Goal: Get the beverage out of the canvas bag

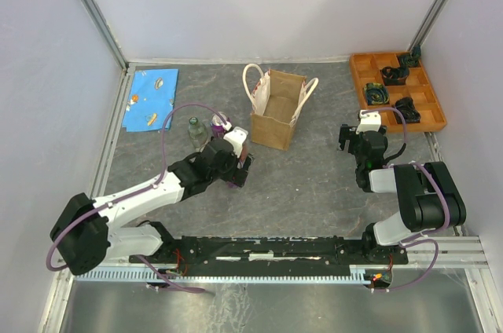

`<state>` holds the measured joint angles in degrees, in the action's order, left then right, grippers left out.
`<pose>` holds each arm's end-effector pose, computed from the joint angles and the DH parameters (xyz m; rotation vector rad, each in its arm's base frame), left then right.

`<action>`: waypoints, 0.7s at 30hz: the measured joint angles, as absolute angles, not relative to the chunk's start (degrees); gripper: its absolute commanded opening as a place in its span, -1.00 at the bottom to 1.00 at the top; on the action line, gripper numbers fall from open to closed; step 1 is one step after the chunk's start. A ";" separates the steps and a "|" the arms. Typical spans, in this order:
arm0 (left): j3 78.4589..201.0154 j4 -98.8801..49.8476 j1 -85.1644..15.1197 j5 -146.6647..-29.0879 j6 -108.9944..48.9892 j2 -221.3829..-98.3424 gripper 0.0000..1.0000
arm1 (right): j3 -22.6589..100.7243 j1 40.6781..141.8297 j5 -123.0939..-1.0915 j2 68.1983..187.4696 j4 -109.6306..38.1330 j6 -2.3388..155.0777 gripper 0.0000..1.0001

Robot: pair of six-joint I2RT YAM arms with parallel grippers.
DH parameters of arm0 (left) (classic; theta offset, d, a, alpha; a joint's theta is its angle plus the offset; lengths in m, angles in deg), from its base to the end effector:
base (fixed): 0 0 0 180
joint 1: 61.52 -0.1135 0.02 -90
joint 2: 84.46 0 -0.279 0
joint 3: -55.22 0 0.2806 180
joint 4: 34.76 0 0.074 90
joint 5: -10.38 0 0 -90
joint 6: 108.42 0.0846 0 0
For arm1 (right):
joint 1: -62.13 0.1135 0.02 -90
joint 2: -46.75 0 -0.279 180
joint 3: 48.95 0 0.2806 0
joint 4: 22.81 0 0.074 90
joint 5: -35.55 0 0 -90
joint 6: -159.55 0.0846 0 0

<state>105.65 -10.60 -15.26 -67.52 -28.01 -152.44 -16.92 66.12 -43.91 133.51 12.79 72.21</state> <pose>0.2202 -0.2044 0.1833 0.6173 2.2088 -0.2664 0.3151 0.0065 0.1115 0.1024 1.8972 -0.0963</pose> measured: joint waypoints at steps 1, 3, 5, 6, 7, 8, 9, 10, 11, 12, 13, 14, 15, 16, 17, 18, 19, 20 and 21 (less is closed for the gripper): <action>105.94 -10.60 -15.26 -67.47 -28.01 -152.40 0.99 | -16.92 66.12 -43.91 133.51 12.77 72.21 0.98; 106.51 -10.58 -15.26 -67.43 -28.01 -152.05 0.99 | -16.92 66.12 -43.91 133.51 12.77 72.21 0.98; 106.99 -10.49 -15.26 -67.43 -28.01 -151.20 0.98 | -16.92 66.12 -43.91 133.51 12.79 72.21 0.98; 107.29 -10.38 -15.26 -67.43 -28.03 -150.63 0.99 | -16.92 66.12 -43.91 133.51 12.79 72.21 0.98; 107.60 -10.25 -15.26 -67.36 -28.03 -149.99 0.99 | -16.92 66.12 -43.91 133.51 12.79 72.21 0.98; 108.15 -9.86 -15.26 -67.08 -28.05 -149.12 0.99 | -16.92 66.12 -43.91 133.51 12.79 72.21 0.98; 108.78 -9.42 -15.26 -66.51 -28.05 -148.03 0.99 | -16.92 66.12 -43.91 133.51 12.79 72.21 0.98; 109.35 -8.96 -15.26 -65.97 -28.09 -147.00 0.99 | -16.92 66.14 -43.91 133.51 12.79 72.21 0.98; 110.22 -8.39 -15.26 -64.87 -28.12 -145.65 0.99 | -16.92 66.12 -43.91 133.51 12.79 72.21 0.98; 111.31 -7.74 -15.26 -63.65 -28.14 -144.27 0.99 | -16.92 66.12 -43.91 133.51 12.77 72.21 0.98; 112.60 -7.23 -15.26 -62.36 -28.12 -142.98 0.99 | -16.92 66.12 -43.91 133.51 12.79 72.21 0.98; 114.07 -6.77 -15.26 -60.76 -28.12 -141.93 0.99 | -16.92 66.12 -43.91 133.51 12.79 72.21 0.98; 115.64 -6.27 -15.26 -58.97 -28.09 -141.08 0.99 | -16.92 66.12 -43.91 133.51 12.79 72.21 0.98; 116.87 -5.97 -15.31 -57.44 -28.03 -140.57 0.99 | -16.92 66.12 -43.91 133.51 12.77 72.21 0.98; 118.55 -5.81 -15.63 -55.32 -27.96 -140.03 0.99 | -16.92 66.12 -43.91 133.51 12.79 72.21 0.98; 119.58 -5.83 -16.33 -54.12 -27.88 -139.61 0.99 | -16.92 66.12 -43.91 133.51 12.79 72.21 0.98; 120.17 -5.86 -17.32 -53.20 -27.68 -139.35 0.99 | -16.92 66.12 -43.91 133.51 12.79 72.21 0.98; 120.58 -5.88 -19.35 -53.03 -27.42 -139.02 0.99 | -16.92 66.12 -43.91 133.51 12.77 72.21 0.98; 120.69 -5.94 -21.73 -52.98 -27.09 -138.83 0.99 | -16.92 66.12 -43.91 133.51 12.77 72.21 0.98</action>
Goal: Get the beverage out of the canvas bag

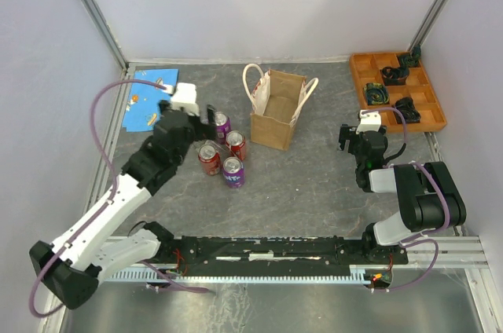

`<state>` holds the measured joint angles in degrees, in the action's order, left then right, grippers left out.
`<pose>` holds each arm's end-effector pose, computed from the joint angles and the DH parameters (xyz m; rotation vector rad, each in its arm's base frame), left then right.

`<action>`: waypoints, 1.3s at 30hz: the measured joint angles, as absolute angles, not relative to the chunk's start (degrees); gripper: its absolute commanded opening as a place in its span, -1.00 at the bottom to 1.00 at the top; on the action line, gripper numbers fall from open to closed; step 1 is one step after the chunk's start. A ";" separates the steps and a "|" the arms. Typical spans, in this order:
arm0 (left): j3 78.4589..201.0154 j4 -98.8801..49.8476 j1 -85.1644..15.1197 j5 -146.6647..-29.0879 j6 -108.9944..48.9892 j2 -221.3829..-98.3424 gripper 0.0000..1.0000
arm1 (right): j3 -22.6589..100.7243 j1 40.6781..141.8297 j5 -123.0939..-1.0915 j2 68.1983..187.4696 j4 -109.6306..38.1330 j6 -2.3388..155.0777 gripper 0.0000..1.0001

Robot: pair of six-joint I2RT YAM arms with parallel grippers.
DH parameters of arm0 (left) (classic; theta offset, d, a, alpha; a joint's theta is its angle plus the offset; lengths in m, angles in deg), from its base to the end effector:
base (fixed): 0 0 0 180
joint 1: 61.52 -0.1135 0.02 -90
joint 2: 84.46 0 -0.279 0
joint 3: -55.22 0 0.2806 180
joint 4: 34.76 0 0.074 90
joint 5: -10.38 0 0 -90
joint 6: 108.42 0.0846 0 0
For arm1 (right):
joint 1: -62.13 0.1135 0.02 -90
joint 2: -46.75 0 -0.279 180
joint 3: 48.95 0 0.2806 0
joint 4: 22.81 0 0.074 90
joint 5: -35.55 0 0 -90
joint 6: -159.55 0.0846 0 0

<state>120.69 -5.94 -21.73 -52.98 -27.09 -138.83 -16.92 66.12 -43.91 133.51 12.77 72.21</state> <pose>0.2358 -0.1471 0.3488 0.1853 1.8398 -0.1527 0.3150 0.0065 0.1114 0.1024 1.8976 -0.0964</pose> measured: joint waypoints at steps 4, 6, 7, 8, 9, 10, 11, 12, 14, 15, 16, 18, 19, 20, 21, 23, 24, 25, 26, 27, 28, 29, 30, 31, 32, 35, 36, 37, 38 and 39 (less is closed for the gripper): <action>120.63 -5.90 -40.44 -57.22 -26.91 -138.52 0.99 | -16.92 66.12 -43.91 133.51 12.79 72.21 0.98; 120.63 -6.31 -47.70 -58.75 -26.89 -138.63 0.99 | -16.92 66.12 -43.91 133.51 12.79 72.21 0.98; 120.65 -6.60 -51.17 -59.65 -26.89 -138.89 0.99 | -16.92 66.12 -43.91 133.51 12.77 72.21 0.98; 120.65 -6.88 -54.25 -60.81 -26.89 -139.53 0.99 | -16.92 66.12 -43.91 133.51 12.79 72.21 0.98; 120.65 -7.43 -57.10 -61.92 -26.89 -140.46 0.99 | -16.92 66.12 -43.93 133.51 12.79 72.21 0.98; 120.65 -8.02 -59.74 -63.71 -26.91 -141.86 0.99 | -16.92 66.12 -43.91 133.51 12.79 72.21 0.98; 120.65 -8.39 -61.88 -65.20 -26.94 -143.31 0.99 | -16.92 66.12 -43.91 133.51 12.77 72.21 0.98; 120.63 -8.65 -63.89 -66.42 -26.94 -144.92 0.99 | -16.92 66.12 -43.91 133.51 12.77 72.21 0.98; 120.06 -9.46 -66.21 -68.11 -26.94 -147.13 0.99 | -16.92 66.12 -43.91 133.51 12.77 72.21 0.98; 119.34 -9.79 -66.69 -68.57 -26.94 -147.59 0.99 | -16.92 66.12 -43.91 133.51 12.79 72.21 0.98; 118.40 -10.16 -66.82 -69.27 -26.94 -147.66 0.99 | -16.92 66.12 -43.91 133.51 12.77 72.21 0.98; 116.71 -11.08 -66.80 -69.86 -26.94 -147.33 0.99 | -16.92 66.12 -43.93 133.51 12.77 72.21 0.98; 115.82 -11.56 -66.78 -70.34 -26.94 -147.02 0.99 | -16.92 66.12 -43.91 133.51 12.77 72.21 0.98; 115.16 -11.89 -66.78 -70.73 -26.94 -146.72 0.99 | -16.92 66.14 -43.91 133.51 12.79 72.21 0.98; 114.57 -12.00 -66.78 -70.93 -26.94 -146.30 0.99 | -16.92 66.12 -43.91 133.51 12.79 72.21 0.98; 113.83 -12.30 -66.78 -71.08 -26.94 -145.32 0.99 | -16.92 66.12 -43.93 133.51 12.79 72.21 0.98; 113.63 -12.54 -66.80 -71.04 -26.94 -144.84 0.99 | -16.90 66.12 -43.91 133.51 12.77 72.21 0.98; 113.30 -13.09 -66.78 -70.84 -26.94 -144.09 0.99 | -16.92 66.12 -43.91 133.51 12.79 72.21 0.98; 112.95 -13.48 -66.78 -70.64 -26.94 -143.24 0.99 | -16.92 66.12 -43.91 133.51 12.79 72.21 0.98; 112.63 -13.86 -66.78 -70.23 -26.94 -142.32 0.99 | -16.92 66.12 -43.91 133.51 12.79 72.21 0.98; 112.43 -14.10 -66.78 -69.75 -26.94 -141.73 0.99 | -16.92 66.12 -43.91 133.51 12.79 72.21 0.98; 112.28 -14.34 -66.78 -69.00 -26.94 -141.16 0.99 | -16.92 66.12 -43.91 133.51 12.79 72.21 0.98; 112.21 -14.49 -66.78 -68.37 -26.94 -140.86 0.98 | -16.90 66.12 -43.91 133.51 12.79 72.21 0.98; 112.17 -14.71 -66.78 -67.41 -26.96 -140.60 0.99 | -16.92 66.12 -43.91 133.51 12.79 72.21 0.98; 112.17 -14.90 -66.78 -66.45 -26.96 -140.49 0.99 | -16.90 66.12 -43.91 133.51 12.77 72.21 0.98; 112.17 -15.30 -66.78 -63.58 -27.09 -140.22 0.99 | -16.90 66.12 -43.91 133.51 12.79 72.21 0.98; 112.17 -15.30 -66.80 -62.64 -27.13 -140.16 0.99 | -16.90 66.12 -43.91 133.51 12.77 72.21 0.98; 112.17 -15.28 -66.78 -61.55 -27.15 -140.16 0.99 | -16.92 66.12 -43.91 133.51 12.77 72.21 0.98; 112.17 -15.28 -66.80 -60.72 -27.18 -140.16 0.99 | -16.90 66.12 -43.91 133.51 12.77 72.21 0.98; 112.17 -15.17 -66.80 -59.56 -27.20 -140.16 0.99 | -16.90 66.12 -43.91 133.51 12.79 72.21 0.98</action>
